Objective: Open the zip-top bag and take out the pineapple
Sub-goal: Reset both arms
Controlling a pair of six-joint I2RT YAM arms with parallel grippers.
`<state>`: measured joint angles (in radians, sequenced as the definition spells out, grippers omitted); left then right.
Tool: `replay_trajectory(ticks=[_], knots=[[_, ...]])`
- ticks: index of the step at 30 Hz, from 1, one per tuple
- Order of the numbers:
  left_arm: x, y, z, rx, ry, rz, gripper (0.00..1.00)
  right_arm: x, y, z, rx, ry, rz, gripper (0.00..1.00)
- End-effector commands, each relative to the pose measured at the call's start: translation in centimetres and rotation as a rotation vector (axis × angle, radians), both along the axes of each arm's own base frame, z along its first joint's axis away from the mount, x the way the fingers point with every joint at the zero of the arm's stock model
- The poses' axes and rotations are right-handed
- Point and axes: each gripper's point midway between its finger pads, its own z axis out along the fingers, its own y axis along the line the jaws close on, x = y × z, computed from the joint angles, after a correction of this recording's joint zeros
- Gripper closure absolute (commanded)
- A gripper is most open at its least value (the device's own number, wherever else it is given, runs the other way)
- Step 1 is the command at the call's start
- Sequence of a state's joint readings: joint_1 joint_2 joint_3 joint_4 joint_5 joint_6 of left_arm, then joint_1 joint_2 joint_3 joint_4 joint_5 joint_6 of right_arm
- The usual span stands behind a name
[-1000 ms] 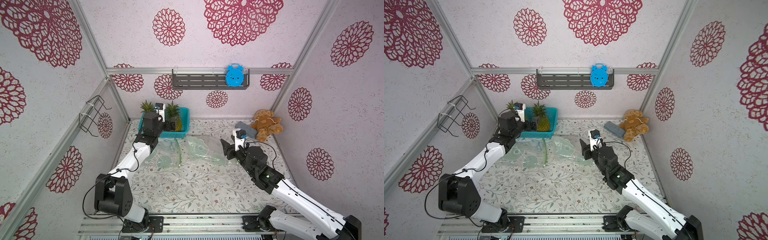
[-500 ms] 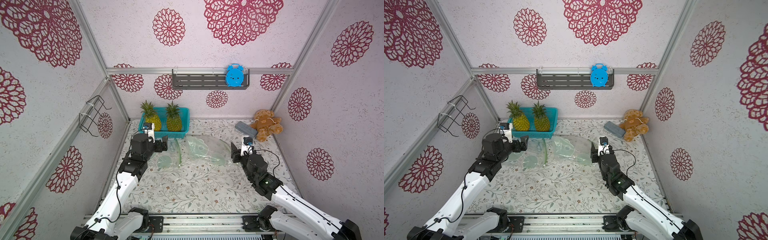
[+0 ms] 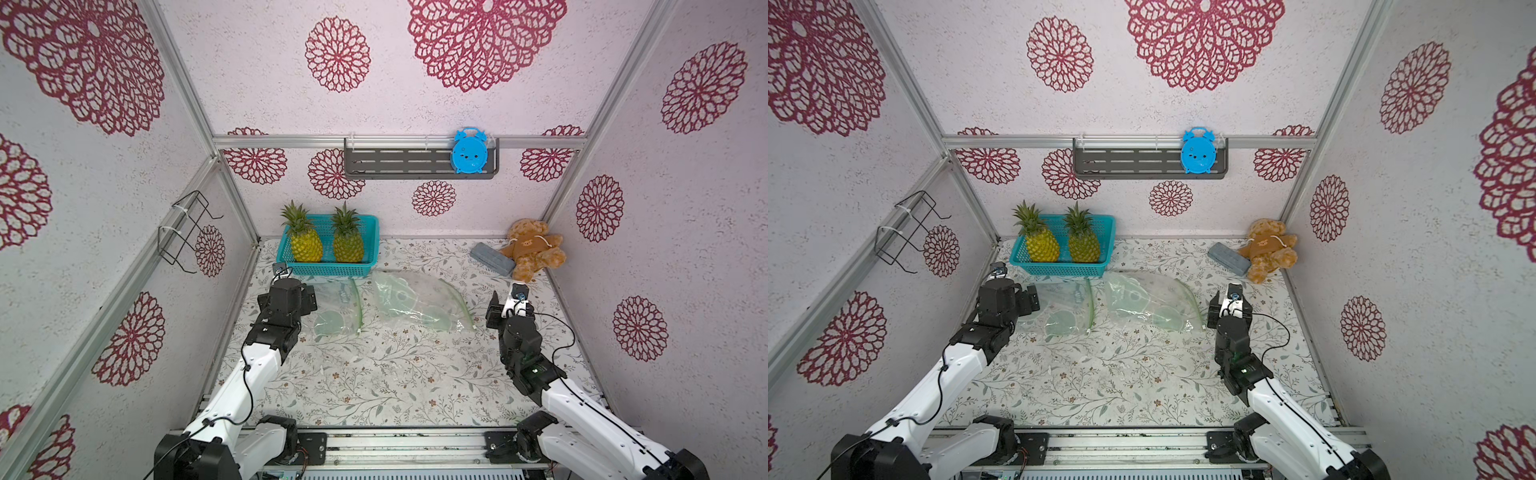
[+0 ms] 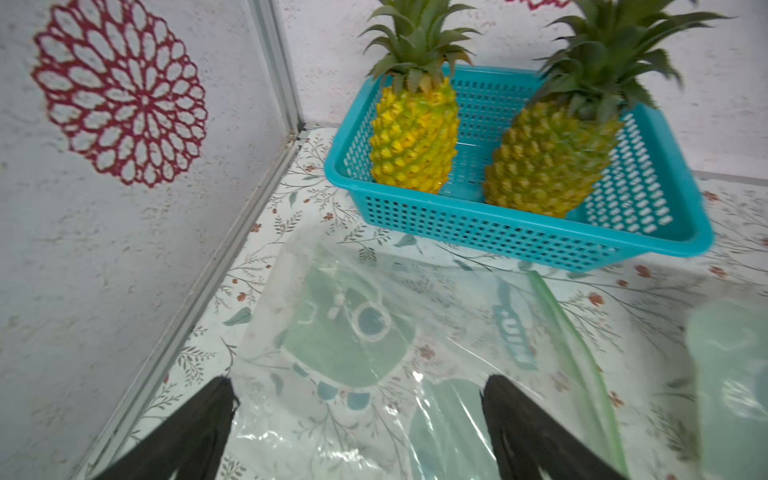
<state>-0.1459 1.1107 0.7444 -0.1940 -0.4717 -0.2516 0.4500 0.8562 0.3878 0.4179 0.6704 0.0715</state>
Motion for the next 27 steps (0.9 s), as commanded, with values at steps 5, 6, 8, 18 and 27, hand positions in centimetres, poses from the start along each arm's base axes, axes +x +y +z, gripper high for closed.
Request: replay_trajectory(ticks=[5, 6, 8, 18, 27], knots=[[2.3, 2.6, -2.0, 0.094, -0.046, 0.05, 0.03, 1.0, -3.8, -0.8, 0.018, -0.039, -0.111, 0.36], [2.7, 2.6, -2.5, 0.1, -0.045, 0.029, 0.03, 1.2, -4.1, -1.2, 0.021, -0.033, -0.111, 0.36], [3.3, 2.4, -3.4, 0.107, -0.049, -0.017, 0.03, 1.5, -4.4, -2.4, 0.028, -0.009, -0.096, 0.36], [4.7, 2.5, -5.7, 0.015, -0.222, -0.17, 0.03, 3.5, -4.7, -6.5, 0.036, 0.017, 0.001, 0.32], [4.4, 3.3, -7.5, -0.008, -0.288, -0.173, 0.03, 4.3, -4.7, -8.4, 0.001, 0.024, 0.051, 0.27]])
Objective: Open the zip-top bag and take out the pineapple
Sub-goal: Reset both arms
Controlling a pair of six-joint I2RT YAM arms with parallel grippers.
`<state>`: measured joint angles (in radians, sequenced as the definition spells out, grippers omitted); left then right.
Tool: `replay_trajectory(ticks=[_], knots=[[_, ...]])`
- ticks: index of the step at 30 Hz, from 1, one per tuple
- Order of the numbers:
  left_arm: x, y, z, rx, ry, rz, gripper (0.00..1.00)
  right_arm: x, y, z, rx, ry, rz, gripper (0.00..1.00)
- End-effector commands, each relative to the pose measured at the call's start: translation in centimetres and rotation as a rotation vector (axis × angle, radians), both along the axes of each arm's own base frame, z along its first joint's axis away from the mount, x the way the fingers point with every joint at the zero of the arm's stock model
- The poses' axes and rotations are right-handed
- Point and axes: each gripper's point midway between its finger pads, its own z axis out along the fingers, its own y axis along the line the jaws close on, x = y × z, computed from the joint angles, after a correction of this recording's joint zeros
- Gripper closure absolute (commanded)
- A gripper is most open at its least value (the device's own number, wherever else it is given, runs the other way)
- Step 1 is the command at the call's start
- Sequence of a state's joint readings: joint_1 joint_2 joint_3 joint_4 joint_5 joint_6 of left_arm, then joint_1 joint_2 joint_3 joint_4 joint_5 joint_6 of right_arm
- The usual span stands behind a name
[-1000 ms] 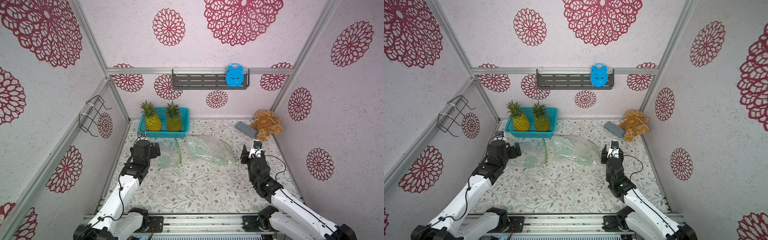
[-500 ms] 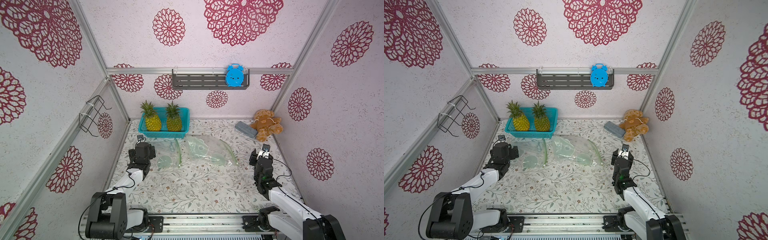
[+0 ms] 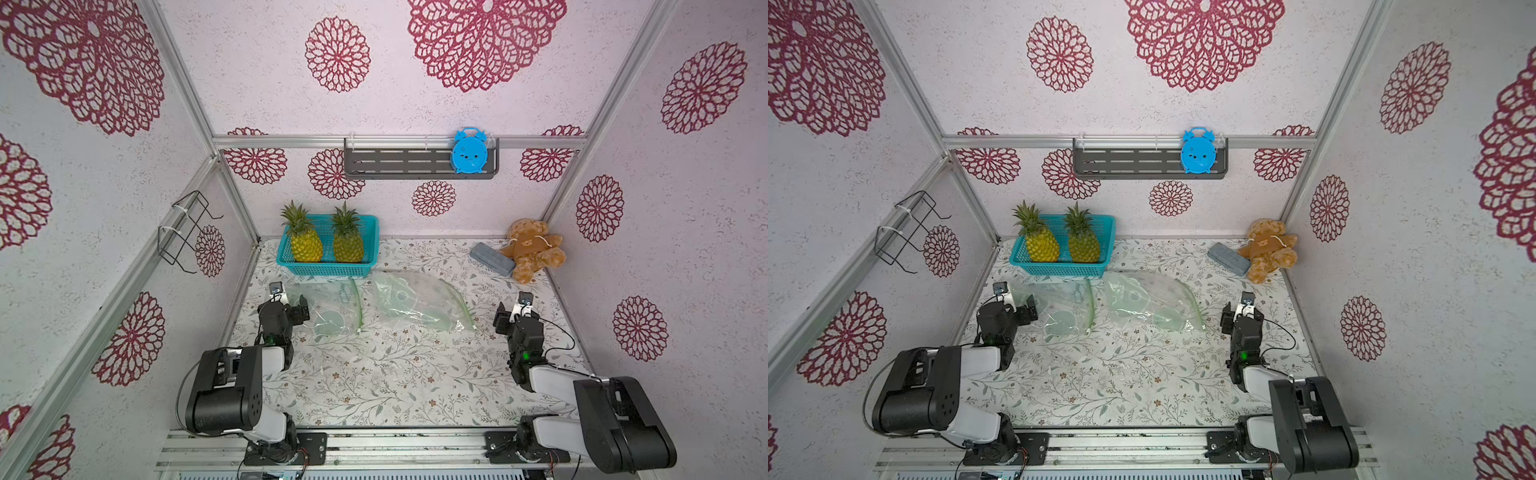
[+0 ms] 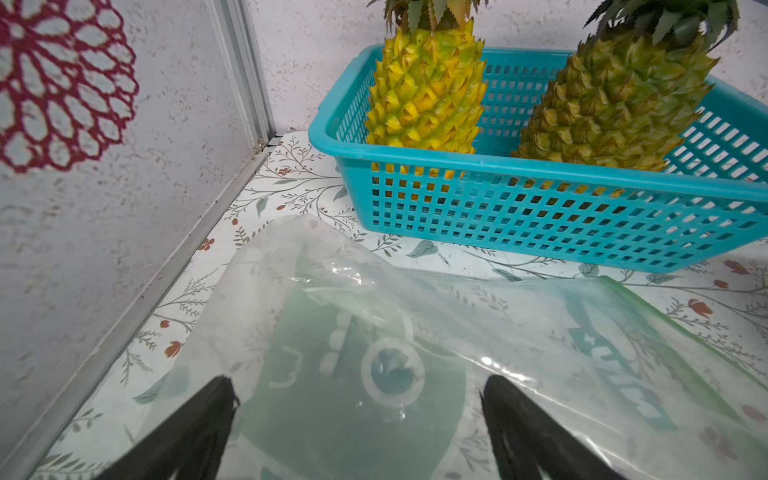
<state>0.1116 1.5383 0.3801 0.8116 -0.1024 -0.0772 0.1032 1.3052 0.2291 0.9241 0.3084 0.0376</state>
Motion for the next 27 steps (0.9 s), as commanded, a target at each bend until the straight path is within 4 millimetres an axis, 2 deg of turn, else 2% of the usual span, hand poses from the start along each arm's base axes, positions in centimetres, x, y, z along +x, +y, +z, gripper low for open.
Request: replay_trajectory(ticks=[1, 3, 6, 10, 12, 14, 15, 16, 27], knots=[[0.7, 0.0, 2.8, -0.007, -0.12, -0.017, 0.03, 0.6, 0.2, 1.9, -0.008, -0.093, 0.04, 0.27], [1.4, 0.5, 2.7, -0.011, -0.108, 0.008, 0.03, 0.8, 0.1, 1.9, -0.012, -0.095, 0.046, 0.26], [1.3, 1.4, 2.6, -0.015, -0.089, 0.063, 0.03, 0.8, 0.0, 1.5, -0.021, -0.121, 0.044, 0.26], [1.3, 1.5, 2.6, -0.017, -0.092, 0.068, 0.03, 1.1, -0.5, 0.2, -0.027, -0.134, 0.018, 0.25], [1.3, 1.4, 2.6, -0.018, -0.095, 0.067, 0.03, 1.6, -0.9, -0.3, -0.016, -0.082, -0.004, 0.22], [1.4, 1.5, 2.6, -0.018, -0.095, 0.067, 0.03, 2.2, -1.0, -0.6, -0.012, -0.065, -0.015, 0.14], [1.3, 1.5, 2.6, -0.018, -0.093, 0.067, 0.03, 2.2, -1.1, -0.6, -0.004, -0.062, -0.01, 0.04], [1.3, 1.5, 2.6, -0.017, -0.093, 0.067, 0.03, 2.2, -1.1, -0.6, -0.005, -0.068, -0.011, 0.01], [1.3, 1.5, 2.6, -0.019, -0.093, 0.067, 0.03, 2.2, -1.2, -0.6, -0.005, -0.064, -0.013, 0.01]])
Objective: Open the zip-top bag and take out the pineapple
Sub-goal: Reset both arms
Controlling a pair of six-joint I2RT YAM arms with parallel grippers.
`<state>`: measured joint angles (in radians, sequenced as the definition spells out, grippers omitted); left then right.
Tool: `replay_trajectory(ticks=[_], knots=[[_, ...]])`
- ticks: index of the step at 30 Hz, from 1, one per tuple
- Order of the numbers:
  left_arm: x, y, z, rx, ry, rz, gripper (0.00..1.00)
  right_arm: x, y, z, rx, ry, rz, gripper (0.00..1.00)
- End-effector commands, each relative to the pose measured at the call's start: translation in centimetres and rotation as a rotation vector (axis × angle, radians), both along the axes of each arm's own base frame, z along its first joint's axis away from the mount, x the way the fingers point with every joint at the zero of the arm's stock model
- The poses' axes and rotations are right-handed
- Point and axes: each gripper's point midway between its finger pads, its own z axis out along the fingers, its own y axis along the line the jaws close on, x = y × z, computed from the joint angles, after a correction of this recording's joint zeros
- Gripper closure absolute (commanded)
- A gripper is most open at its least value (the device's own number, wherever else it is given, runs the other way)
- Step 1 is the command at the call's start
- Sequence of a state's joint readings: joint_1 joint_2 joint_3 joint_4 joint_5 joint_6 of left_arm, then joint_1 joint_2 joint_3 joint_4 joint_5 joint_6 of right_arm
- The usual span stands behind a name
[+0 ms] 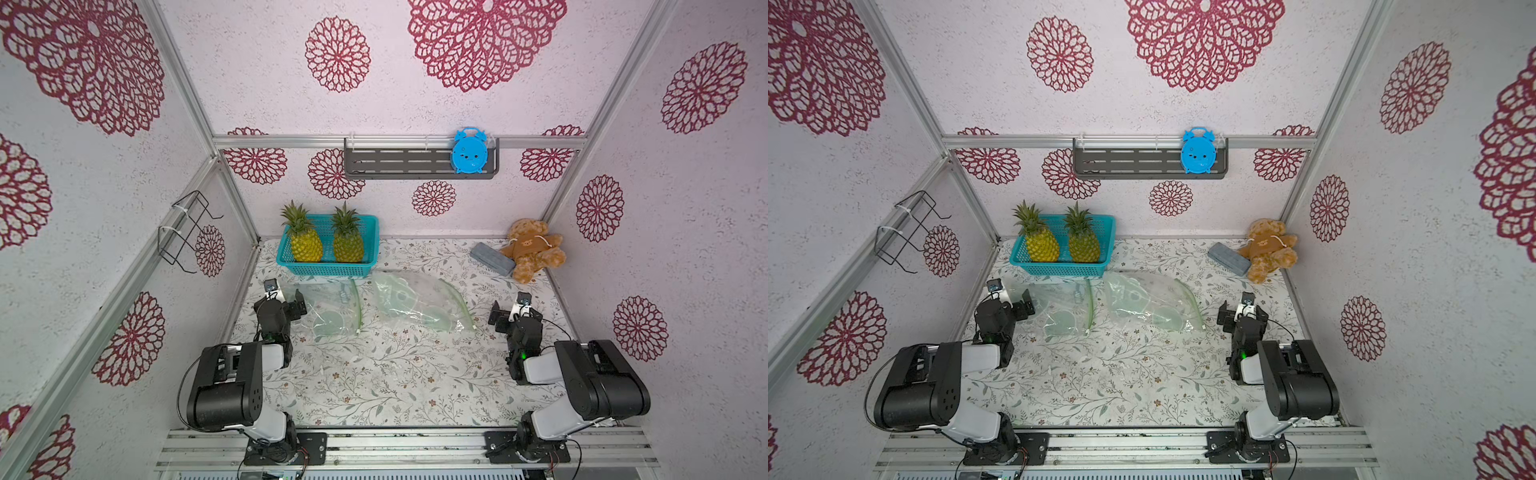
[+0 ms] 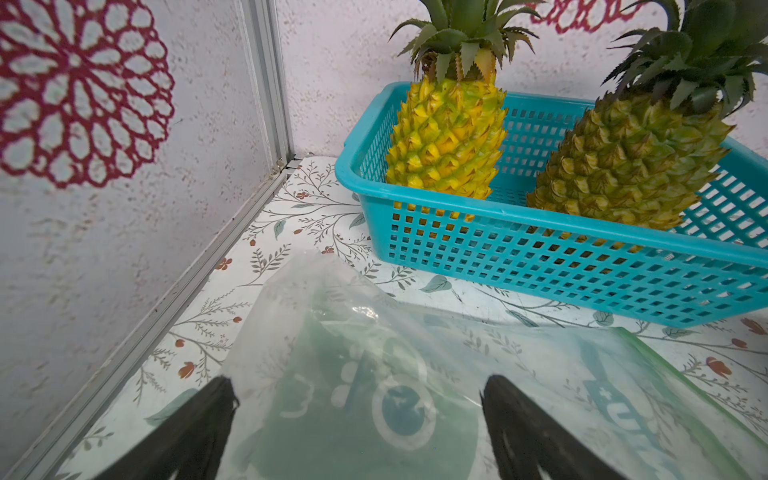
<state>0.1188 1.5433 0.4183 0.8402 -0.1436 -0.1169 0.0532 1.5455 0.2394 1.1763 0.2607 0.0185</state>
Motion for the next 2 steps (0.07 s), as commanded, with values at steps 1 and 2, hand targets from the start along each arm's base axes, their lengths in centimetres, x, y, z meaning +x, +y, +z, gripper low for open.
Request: replay_trajectory(ticks=[1, 2], knots=[[0.32, 0.36, 0.63, -0.002, -0.026, 0.008, 0.03, 0.35, -0.26, 1.41, -0.001, -0.05, -0.009, 0.01], [0.3, 0.35, 0.6, -0.002, -0.025, 0.009, 0.03, 0.28, 0.07, 1.58, -0.002, -0.06, 0.012, 0.01]])
